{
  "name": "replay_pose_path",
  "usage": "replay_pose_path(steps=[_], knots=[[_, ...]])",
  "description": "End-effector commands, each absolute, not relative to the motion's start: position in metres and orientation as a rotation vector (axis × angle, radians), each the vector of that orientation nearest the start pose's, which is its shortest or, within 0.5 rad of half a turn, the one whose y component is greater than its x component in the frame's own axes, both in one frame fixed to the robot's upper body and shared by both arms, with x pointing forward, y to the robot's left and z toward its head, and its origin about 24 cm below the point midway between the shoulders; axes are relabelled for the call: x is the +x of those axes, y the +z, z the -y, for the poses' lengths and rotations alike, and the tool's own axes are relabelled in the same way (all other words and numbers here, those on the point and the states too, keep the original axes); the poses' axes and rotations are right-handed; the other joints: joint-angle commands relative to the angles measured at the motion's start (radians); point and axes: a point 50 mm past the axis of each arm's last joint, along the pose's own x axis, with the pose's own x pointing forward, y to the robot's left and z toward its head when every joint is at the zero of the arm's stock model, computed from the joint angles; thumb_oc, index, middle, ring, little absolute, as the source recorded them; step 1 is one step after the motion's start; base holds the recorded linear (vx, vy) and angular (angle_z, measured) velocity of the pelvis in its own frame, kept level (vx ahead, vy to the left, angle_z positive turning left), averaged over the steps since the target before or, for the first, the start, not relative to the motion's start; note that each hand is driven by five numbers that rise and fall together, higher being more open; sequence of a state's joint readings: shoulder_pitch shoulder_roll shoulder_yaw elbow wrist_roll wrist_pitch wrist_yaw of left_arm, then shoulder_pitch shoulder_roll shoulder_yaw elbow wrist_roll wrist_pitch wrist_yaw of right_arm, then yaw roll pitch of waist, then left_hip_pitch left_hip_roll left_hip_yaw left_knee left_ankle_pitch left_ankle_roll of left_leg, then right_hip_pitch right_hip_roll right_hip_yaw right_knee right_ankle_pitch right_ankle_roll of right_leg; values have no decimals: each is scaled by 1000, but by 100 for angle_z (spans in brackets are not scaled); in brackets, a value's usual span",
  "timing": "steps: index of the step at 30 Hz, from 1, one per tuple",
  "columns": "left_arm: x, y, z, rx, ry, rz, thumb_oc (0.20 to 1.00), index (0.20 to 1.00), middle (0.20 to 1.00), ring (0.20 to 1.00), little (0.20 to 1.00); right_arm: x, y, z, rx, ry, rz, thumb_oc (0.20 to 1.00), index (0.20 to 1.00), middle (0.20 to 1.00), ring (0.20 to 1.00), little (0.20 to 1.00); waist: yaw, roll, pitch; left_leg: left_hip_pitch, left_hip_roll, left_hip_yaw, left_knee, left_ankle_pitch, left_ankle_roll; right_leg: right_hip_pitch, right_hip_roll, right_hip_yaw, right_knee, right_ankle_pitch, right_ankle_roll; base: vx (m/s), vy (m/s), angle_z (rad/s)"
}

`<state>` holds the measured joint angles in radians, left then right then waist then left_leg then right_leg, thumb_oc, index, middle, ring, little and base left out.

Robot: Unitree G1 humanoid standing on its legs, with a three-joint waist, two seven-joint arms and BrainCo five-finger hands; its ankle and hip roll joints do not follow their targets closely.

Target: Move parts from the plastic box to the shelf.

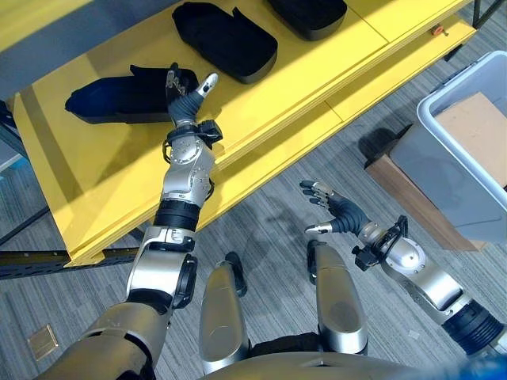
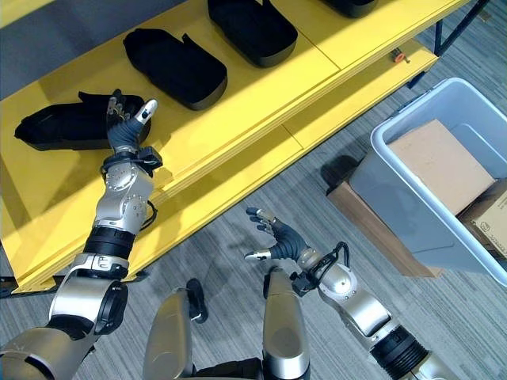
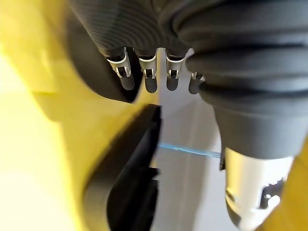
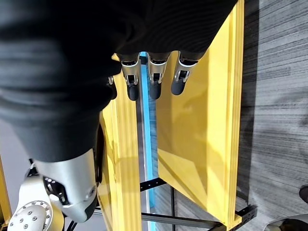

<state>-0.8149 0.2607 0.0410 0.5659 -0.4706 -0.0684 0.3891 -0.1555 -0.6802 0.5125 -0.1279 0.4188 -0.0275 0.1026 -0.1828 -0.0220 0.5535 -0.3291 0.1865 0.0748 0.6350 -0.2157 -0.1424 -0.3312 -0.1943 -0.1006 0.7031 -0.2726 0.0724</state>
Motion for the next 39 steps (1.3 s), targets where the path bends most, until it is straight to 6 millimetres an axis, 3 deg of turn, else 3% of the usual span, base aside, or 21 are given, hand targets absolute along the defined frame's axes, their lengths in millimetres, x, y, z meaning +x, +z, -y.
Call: replay_pose_path(steps=[1,13,18,23,33,39], knots=[[385,201,-196,-314,312,342,1000,1000,1000,1000,1000,257,92,140,-197,591,120,1000,1000,1000,1000,1000,-10,-6,-34,100,64,-46,-86,275,-119,-52,-99,133,54,346,173,0,0,0],[380,140,-229,-323,423,122,1000,1000,1000,1000,1000,246,83,143,-197,635,71,1000,1000,1000,1000,1000,-19,-5,-34,108,64,-42,-76,268,-119,-41,-102,133,58,341,170,0,0,0],[360,112,-245,-330,488,87,1000,1000,1000,1000,1000,241,78,144,-183,633,48,1000,1000,1000,1000,1000,-5,5,-34,105,65,-44,-67,268,-119,-44,-98,134,67,340,169,0,0,0],[329,88,-242,-373,499,94,1000,1000,1000,1000,1000,242,76,146,-175,610,43,1000,1000,1000,1000,1000,18,30,-34,106,71,-45,-64,272,-119,-39,-90,131,67,344,167,0,0,0],[301,102,-253,-284,494,206,1000,1000,1000,1000,1000,248,73,151,-168,559,35,1000,1000,1000,1000,1000,48,59,-34,107,77,-47,-65,276,-119,-32,-83,122,62,351,161,0,0,0],[300,147,-251,-263,469,400,1000,1000,1000,1000,1000,254,79,148,-171,539,76,1000,1000,1000,1000,1000,58,71,-34,111,77,-45,-74,279,-119,-26,-86,119,58,353,157,0,0,0]])
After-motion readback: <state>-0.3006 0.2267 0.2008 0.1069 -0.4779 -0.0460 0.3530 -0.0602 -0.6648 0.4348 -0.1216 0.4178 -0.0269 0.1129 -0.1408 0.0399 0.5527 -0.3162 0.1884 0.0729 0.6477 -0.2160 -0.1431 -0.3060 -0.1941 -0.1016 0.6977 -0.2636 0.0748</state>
